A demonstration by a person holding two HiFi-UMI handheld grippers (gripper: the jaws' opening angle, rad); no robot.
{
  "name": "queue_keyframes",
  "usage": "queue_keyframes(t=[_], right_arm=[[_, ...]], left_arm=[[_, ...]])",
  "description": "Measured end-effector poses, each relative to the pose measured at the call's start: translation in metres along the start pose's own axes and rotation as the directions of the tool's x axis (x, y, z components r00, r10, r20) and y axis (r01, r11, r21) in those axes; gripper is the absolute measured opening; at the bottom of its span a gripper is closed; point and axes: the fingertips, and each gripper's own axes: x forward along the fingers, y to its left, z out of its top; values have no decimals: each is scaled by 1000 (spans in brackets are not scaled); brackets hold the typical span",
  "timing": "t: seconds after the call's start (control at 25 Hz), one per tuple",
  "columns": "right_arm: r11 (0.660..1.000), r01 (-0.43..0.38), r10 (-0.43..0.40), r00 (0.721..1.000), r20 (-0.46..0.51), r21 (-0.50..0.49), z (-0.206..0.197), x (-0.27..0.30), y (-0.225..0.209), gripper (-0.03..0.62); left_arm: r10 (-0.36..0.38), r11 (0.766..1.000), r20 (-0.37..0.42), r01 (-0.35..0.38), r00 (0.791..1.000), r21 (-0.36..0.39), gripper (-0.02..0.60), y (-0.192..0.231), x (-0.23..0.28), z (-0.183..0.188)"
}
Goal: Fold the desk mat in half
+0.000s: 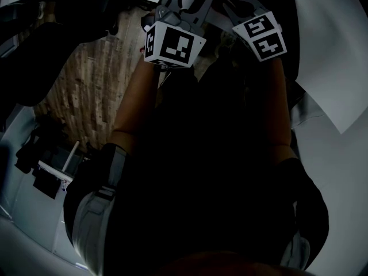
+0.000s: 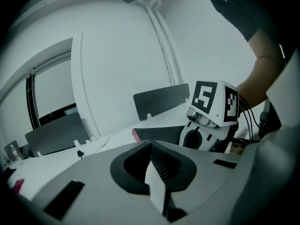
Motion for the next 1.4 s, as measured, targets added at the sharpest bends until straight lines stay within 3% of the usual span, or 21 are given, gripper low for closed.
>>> queue_keyframes(t=[0.44, 0.72, 0.96, 1.28, 1.4], right_arm=[[998, -30, 26, 998, -65, -53, -14, 14, 10, 43], [998, -31, 28, 999, -46, -49, -15, 12, 13, 46], [995, -103, 102, 993, -62, -14, -22, 22, 30, 187], [993, -113, 115, 992, -47, 39, -25, 30, 34, 198], [998, -68, 68, 996, -60, -10, -24, 31, 30, 198]], left_arm=[[-11, 1000, -12, 11, 1000, -15, 14, -5, 0, -14], [-26, 1000, -15, 26, 1000, -6, 14, -13, -4, -18], [-27, 999, -10, 27, 1000, -20, 14, -15, -5, -18], [-28, 999, -18, 28, 999, -16, 14, -16, -6, -24], [-23, 1000, -16, 23, 1000, -19, 14, -17, -6, -26]])
